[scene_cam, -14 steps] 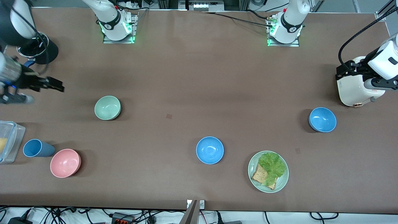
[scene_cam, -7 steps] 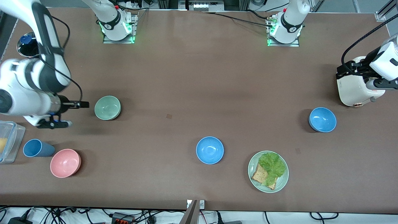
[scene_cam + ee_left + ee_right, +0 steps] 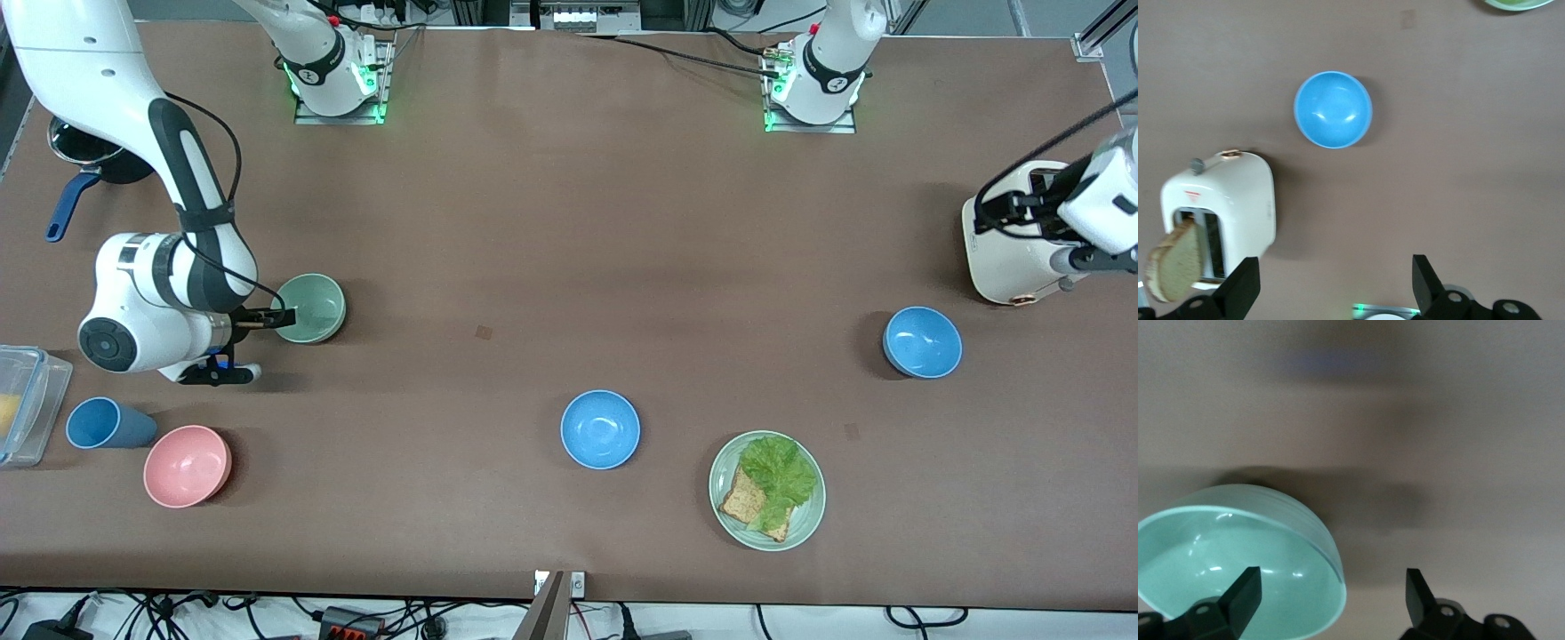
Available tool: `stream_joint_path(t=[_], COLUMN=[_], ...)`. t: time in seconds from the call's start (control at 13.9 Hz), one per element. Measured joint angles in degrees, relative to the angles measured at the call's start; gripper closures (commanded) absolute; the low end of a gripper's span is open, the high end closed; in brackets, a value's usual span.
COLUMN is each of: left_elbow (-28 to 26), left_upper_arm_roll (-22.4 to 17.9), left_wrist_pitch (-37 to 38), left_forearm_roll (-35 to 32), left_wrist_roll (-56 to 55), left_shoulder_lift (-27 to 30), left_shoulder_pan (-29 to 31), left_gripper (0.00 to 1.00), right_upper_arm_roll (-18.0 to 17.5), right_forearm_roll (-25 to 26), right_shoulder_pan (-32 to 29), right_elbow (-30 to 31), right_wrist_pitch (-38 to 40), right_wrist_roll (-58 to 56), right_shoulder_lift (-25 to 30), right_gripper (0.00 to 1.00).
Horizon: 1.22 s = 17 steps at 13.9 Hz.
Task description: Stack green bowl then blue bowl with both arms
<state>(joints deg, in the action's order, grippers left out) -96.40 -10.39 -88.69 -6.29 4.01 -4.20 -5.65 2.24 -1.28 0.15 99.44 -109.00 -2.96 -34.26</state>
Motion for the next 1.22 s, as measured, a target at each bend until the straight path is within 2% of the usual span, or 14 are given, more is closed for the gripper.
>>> stream_joint_path(t=[0.14,0.43,0.65,0.86,1.01,1.22], left_elbow=[-0.53,-3.74,-12.90,-16.18,-16.45,-16.47], left_upper_arm_roll=[-0.05,-0.03,-0.03,0.00,0.06,0.79], left_wrist_pitch=[-2.93,-15.03,-31.23,-37.82,-41.41,-44.27], left_forearm_roll=[-0.33,1.15,2.12,2.15,2.31,3.21], left_wrist_roll=[5.44,7.54,7.99,8.07,8.16,8.36], left_shoulder_lift=[-3.73,-11.31,-14.75,-17.53,-19.56,-22.38], left_shoulder_pan=[2.71,6.44,10.03,11.67,12.35,12.76], left_gripper=[0.00,0.00,0.00,0.00,0.00,0.08], right_upper_arm_roll=[0.00,0.00,-0.09,-1.83,-5.91,-15.03], right_forearm_roll=[-0.68,-0.73,-0.77,-0.90,-1.18,-1.29], right_shoulder_pan=[0.00,-0.01,0.06,0.35,0.75,2.66], right_elbow=[-0.07,-0.11,-0.15,-1.59,-3.61,-6.56], right_wrist_pitch=[-0.04,0.03,0.26,0.90,1.47,2.15], right_wrist_roll=[0.00,0.00,-0.33,-3.60,-2.89,7.81], right_shoulder_lift=[-0.37,-0.89,-1.09,-0.66,-0.58,-0.45], right_gripper=[0.61,0.99,1.00,1.00,1.00,1.00])
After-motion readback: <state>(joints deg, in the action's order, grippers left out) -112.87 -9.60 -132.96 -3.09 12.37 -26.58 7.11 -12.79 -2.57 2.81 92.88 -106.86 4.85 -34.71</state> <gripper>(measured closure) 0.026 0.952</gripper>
